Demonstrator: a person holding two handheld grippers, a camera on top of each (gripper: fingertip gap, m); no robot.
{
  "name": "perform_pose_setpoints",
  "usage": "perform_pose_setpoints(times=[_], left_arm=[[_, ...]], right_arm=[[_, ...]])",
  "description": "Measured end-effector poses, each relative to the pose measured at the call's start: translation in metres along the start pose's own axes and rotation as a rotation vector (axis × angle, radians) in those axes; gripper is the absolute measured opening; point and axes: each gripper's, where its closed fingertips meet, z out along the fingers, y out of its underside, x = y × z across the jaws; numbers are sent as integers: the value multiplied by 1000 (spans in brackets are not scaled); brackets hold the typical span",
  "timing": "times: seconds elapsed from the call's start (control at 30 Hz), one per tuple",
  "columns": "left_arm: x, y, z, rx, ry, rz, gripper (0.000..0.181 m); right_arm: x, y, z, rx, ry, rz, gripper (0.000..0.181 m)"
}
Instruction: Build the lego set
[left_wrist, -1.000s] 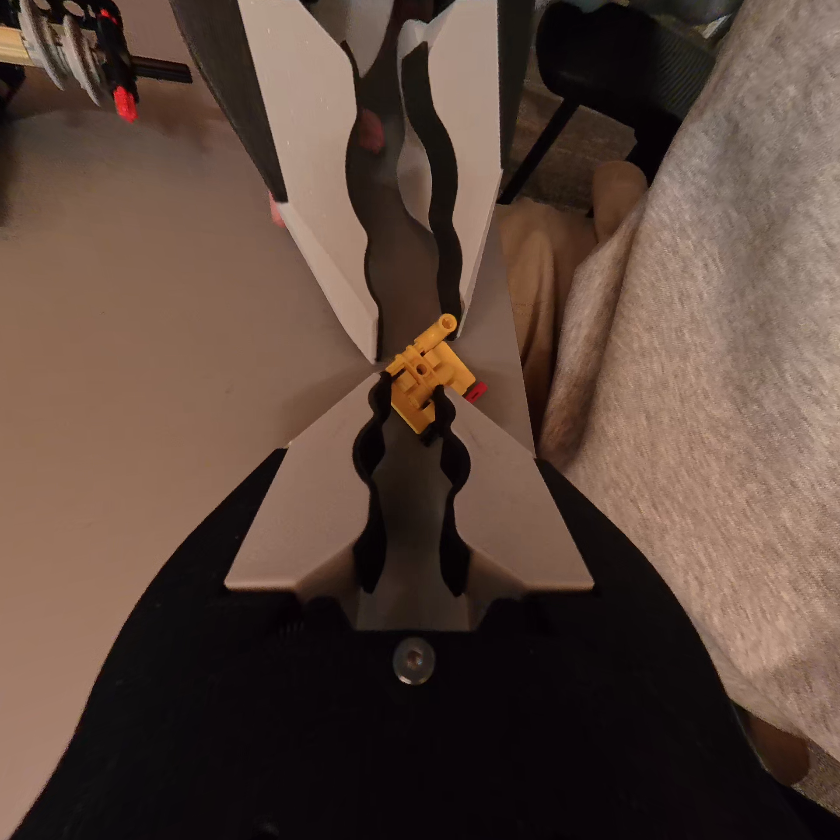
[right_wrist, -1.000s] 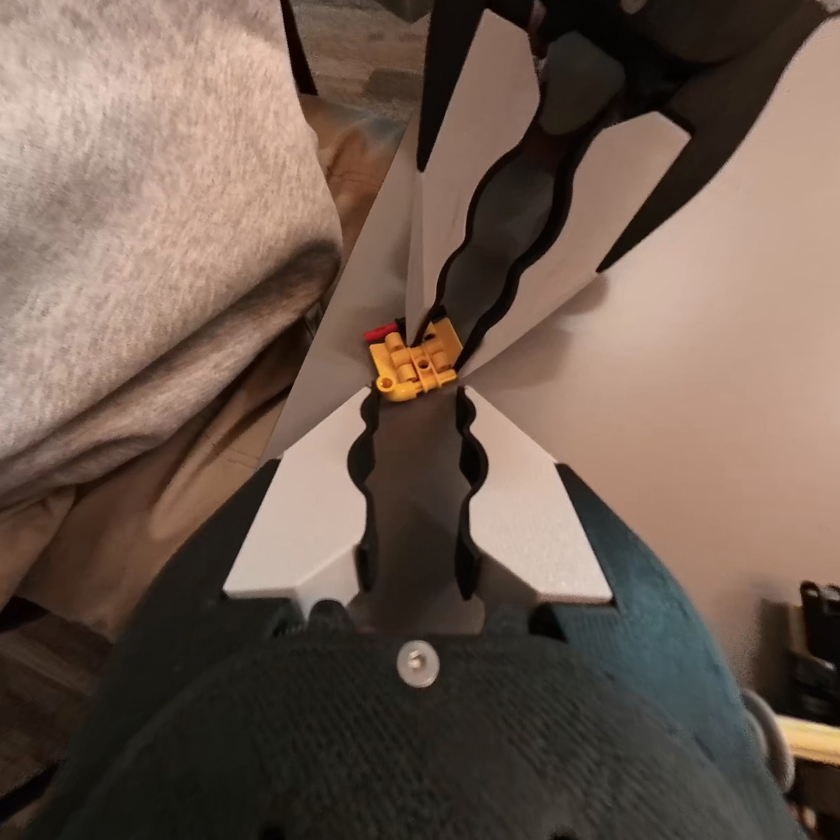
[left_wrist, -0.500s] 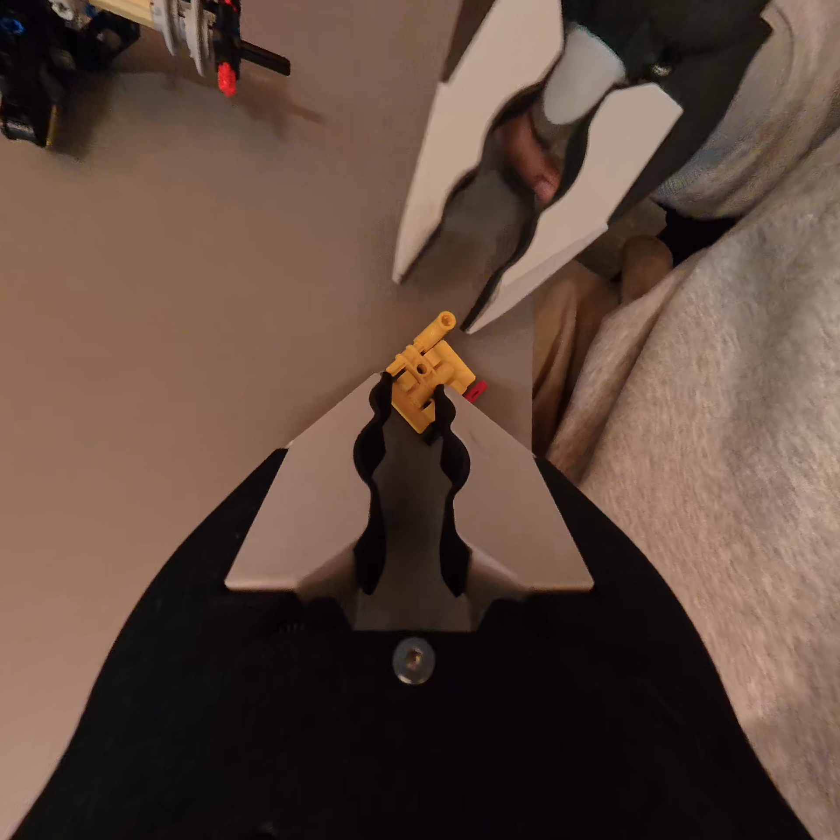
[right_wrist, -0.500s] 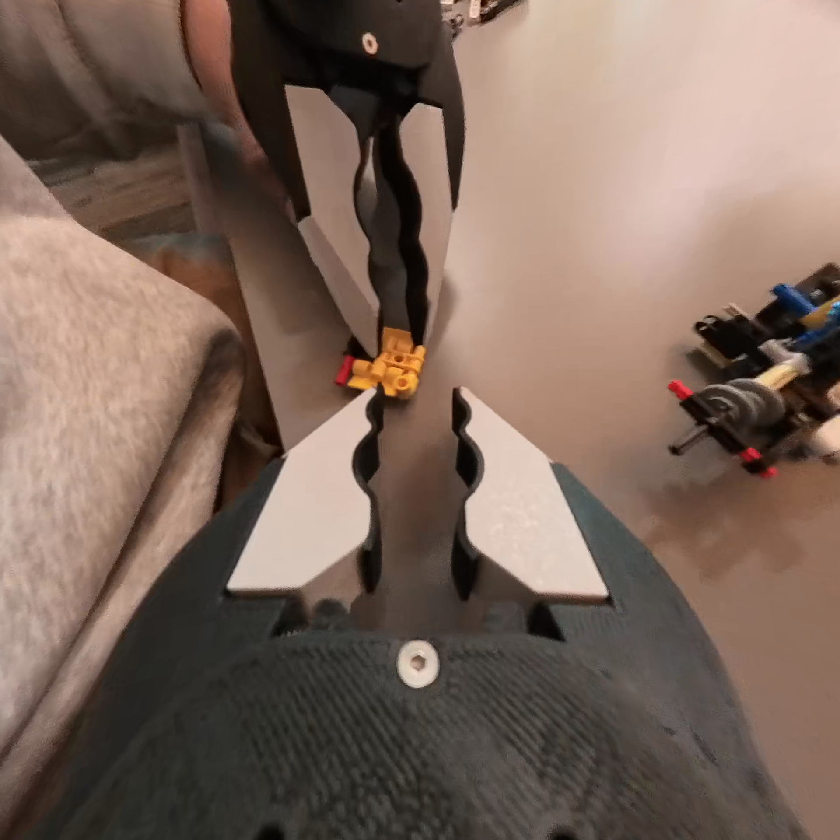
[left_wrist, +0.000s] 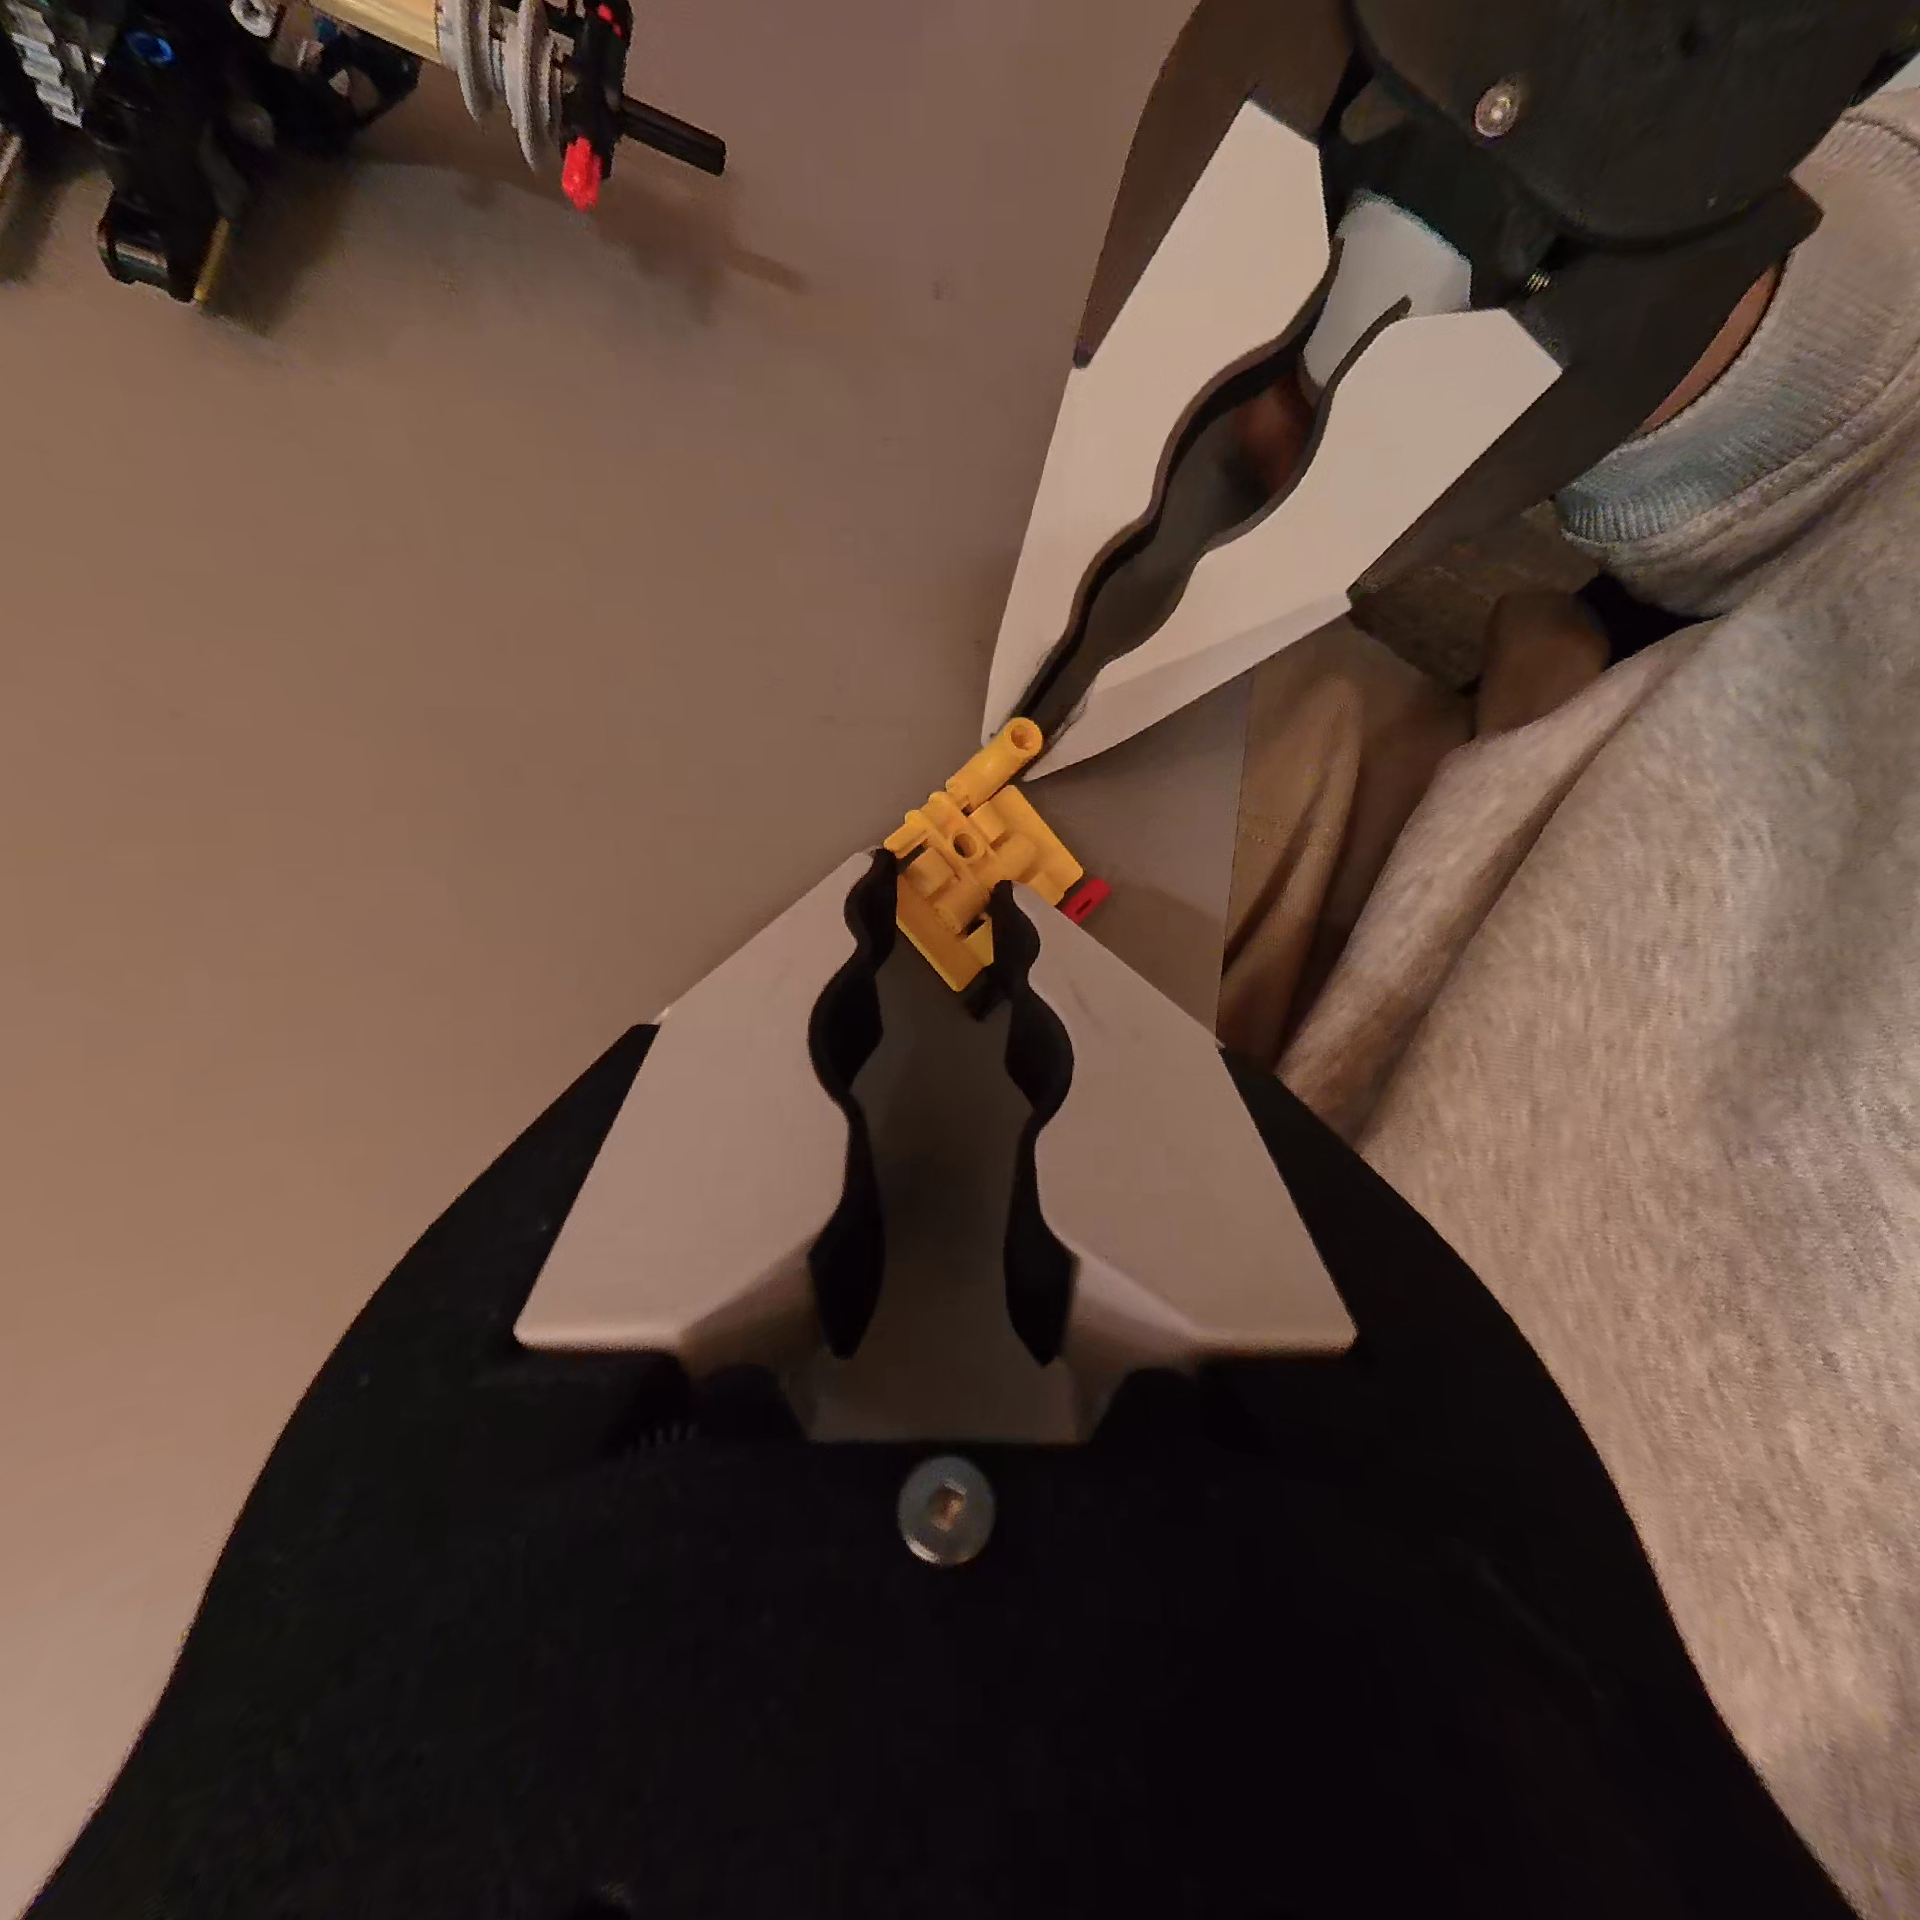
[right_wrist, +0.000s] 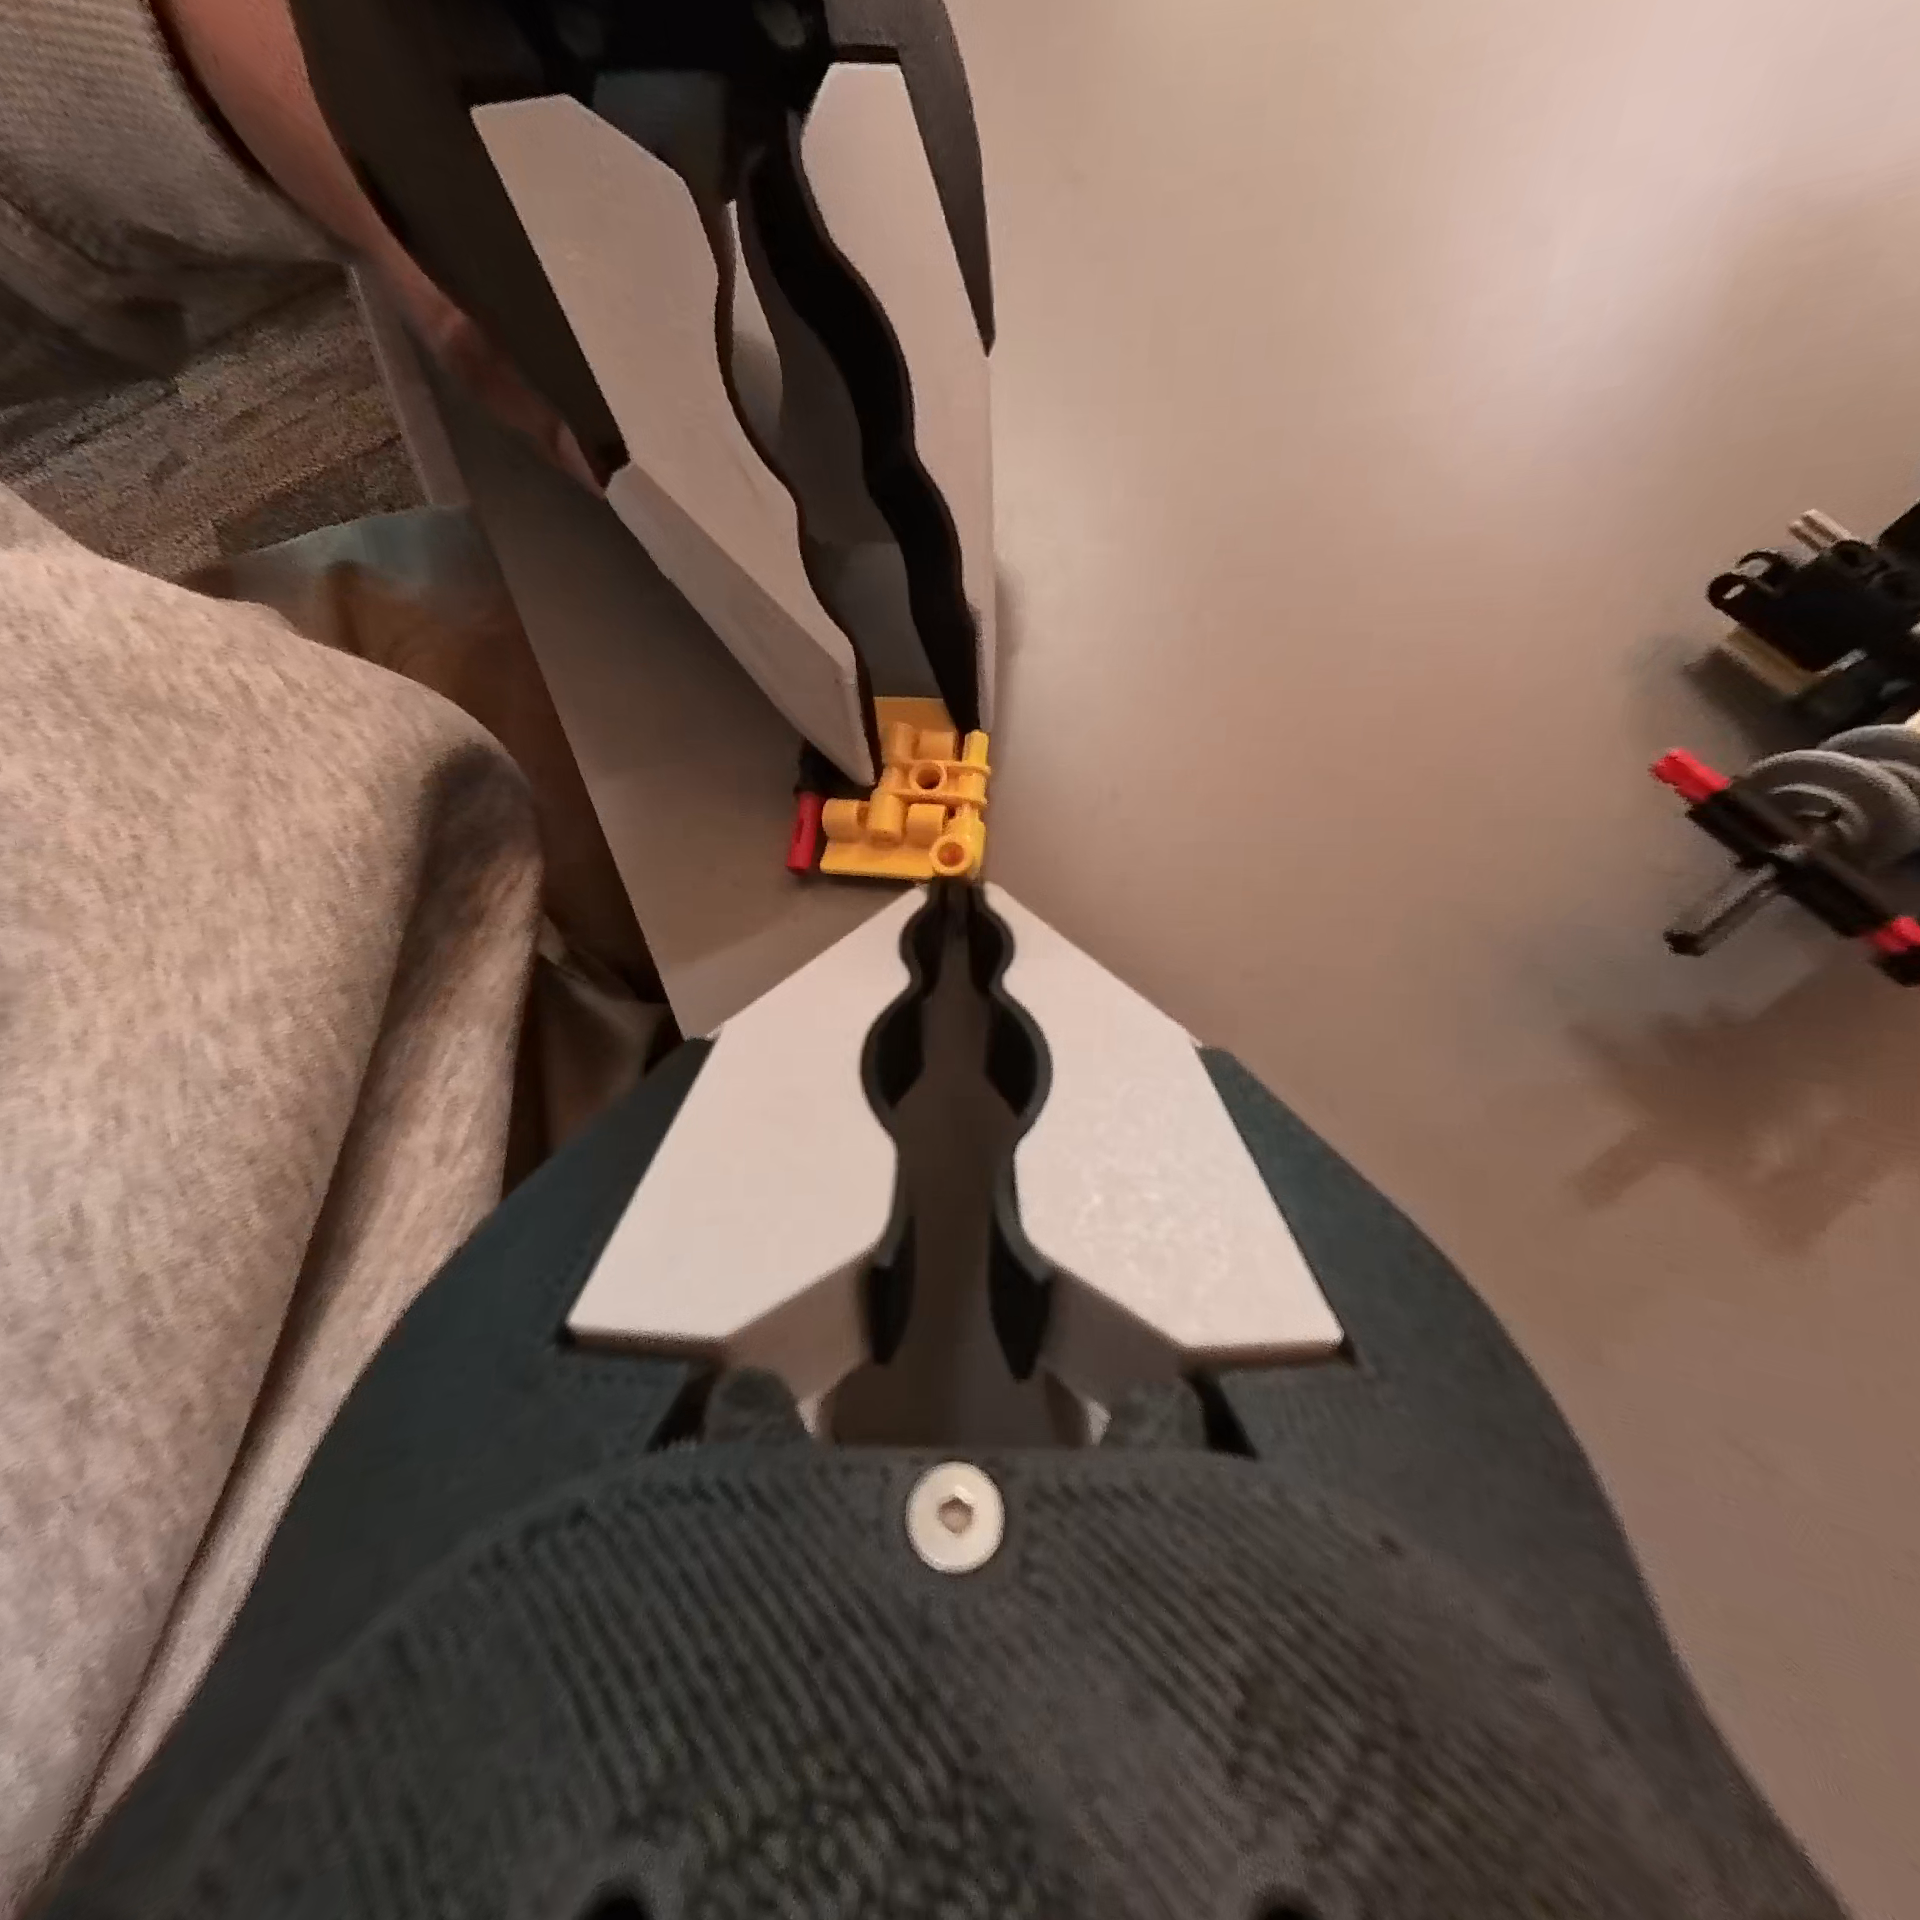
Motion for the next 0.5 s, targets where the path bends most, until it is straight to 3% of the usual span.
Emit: perform_pose_setpoints(times=[0.5], left_arm=[[-1,0,1,-1,-41,37,18]], right_arm=[[3,-2,4,-4,20,25,0]])
